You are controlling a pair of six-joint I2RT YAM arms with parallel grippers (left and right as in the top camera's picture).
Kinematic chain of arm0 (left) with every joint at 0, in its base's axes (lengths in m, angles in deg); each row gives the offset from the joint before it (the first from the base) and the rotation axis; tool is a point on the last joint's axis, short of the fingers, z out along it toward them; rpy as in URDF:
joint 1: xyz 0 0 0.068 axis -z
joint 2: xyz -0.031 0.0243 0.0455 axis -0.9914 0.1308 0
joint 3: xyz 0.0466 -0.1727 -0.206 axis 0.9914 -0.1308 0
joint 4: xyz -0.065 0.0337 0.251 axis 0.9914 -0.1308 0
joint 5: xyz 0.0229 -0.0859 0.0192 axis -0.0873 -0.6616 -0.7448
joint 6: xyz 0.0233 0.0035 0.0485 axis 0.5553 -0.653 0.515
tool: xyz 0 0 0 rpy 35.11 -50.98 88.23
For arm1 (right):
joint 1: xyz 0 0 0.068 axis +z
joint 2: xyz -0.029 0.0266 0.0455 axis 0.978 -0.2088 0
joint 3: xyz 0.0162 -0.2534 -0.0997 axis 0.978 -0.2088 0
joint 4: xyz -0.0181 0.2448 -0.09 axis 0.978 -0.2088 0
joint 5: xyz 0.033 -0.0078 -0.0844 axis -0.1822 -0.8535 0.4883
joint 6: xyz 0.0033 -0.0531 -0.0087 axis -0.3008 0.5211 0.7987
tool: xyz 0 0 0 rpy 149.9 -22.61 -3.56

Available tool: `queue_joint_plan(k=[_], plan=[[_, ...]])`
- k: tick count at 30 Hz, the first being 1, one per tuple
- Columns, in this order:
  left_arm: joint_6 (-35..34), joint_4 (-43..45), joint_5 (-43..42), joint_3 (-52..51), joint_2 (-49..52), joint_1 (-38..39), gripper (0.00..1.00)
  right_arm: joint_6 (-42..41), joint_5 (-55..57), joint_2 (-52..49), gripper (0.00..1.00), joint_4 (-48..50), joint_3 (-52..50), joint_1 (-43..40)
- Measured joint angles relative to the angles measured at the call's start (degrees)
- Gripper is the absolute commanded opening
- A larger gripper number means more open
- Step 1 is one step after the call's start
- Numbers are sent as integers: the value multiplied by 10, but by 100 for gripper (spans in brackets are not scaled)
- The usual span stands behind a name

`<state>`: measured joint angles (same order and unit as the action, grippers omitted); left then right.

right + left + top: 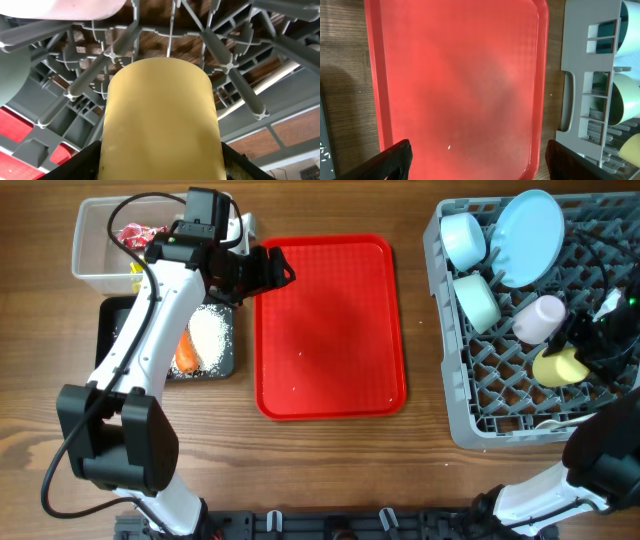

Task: Sort waste into correct bins and load items into the dishwasher rack
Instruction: 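Lower the yellow cup into the rack and open the right gripper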

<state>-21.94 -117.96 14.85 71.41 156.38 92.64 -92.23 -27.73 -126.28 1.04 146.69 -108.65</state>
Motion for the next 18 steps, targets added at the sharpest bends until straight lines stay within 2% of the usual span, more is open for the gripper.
queue_joint_plan(k=[5, 7, 8, 10, 18], plan=[[0, 0, 0, 0, 0, 0, 86, -2, 0, 0, 46, 4, -16, 0], [0, 0, 0, 0, 0, 0, 86, -2, 0, 0, 77, 4, -16, 0], [0, 0, 0, 0, 0, 0, 86, -2, 0, 0, 88, 4, -16, 0], [0, 0, 2, 0, 0, 0, 86, -6, 2, 0, 99, 4, -16, 0], [0, 0, 8, 0, 0, 0, 86, -11, 2, 0, 100, 7, -16, 0]])
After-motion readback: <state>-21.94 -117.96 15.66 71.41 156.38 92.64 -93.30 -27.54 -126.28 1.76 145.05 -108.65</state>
